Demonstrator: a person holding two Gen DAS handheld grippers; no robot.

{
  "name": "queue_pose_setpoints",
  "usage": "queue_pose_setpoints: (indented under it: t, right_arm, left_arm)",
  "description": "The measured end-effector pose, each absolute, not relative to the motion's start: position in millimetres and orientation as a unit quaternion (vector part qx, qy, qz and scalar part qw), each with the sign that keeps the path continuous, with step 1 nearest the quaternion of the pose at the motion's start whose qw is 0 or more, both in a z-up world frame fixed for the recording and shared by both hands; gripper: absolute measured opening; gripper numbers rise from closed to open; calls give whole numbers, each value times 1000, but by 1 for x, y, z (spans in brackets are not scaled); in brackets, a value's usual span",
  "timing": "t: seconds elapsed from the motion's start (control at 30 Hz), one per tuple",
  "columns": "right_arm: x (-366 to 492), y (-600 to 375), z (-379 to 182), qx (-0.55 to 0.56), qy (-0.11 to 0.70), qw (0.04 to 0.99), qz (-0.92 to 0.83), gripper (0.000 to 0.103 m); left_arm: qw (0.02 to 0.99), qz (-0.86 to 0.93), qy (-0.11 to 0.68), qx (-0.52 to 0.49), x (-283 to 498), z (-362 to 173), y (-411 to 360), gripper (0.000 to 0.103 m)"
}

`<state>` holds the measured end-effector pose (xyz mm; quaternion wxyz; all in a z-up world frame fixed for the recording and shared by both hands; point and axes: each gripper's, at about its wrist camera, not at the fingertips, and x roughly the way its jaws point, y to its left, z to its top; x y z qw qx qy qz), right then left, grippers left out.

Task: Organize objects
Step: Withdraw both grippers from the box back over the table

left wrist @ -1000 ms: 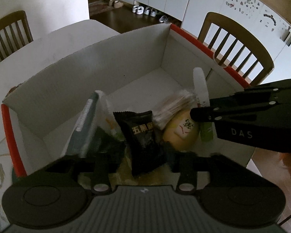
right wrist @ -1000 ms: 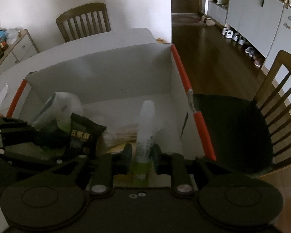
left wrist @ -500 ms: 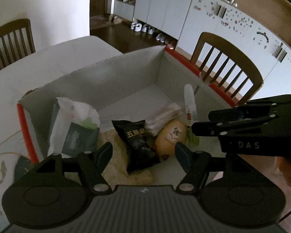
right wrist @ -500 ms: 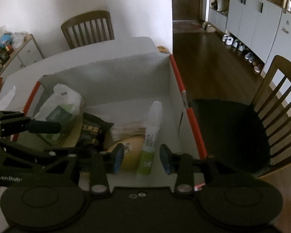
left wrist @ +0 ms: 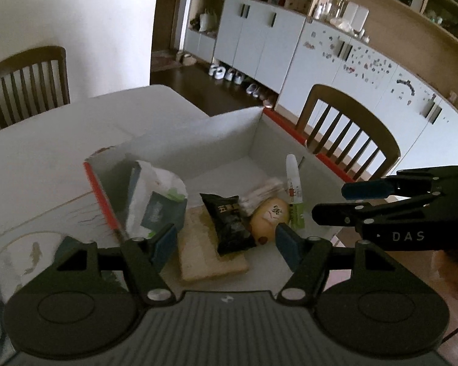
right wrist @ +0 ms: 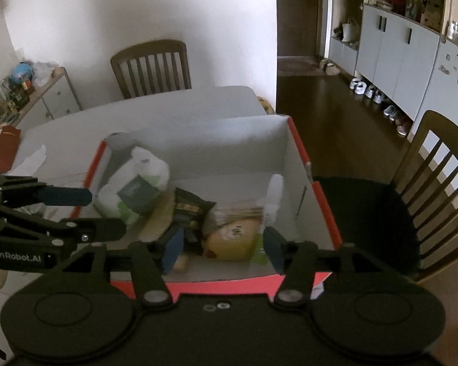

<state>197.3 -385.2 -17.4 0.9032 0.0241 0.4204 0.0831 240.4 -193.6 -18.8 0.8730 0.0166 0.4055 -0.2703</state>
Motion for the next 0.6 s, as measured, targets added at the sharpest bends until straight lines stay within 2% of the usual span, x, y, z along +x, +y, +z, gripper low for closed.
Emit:
queue_pose_setpoints:
  t: [0.2, 0.3, 0.53, 0.6]
  right_arm:
    - [182, -360, -6, 26, 408, 909, 83, 67]
    - [175, -345, -3, 27, 405, 910, 83, 73]
    - [167, -312, -2, 31, 407, 909, 83, 82]
    - [165, -301, -2, 33, 409, 908, 85, 84]
  left_arm:
    - [879, -271, 392, 10, 227, -8, -165, 70]
    - [882, -269, 387, 6, 221, -5, -149, 79]
    - [885, -262, 386, -5, 211, -3, -109, 80]
    - [884, -257, 391, -9, 208, -6, -94, 83]
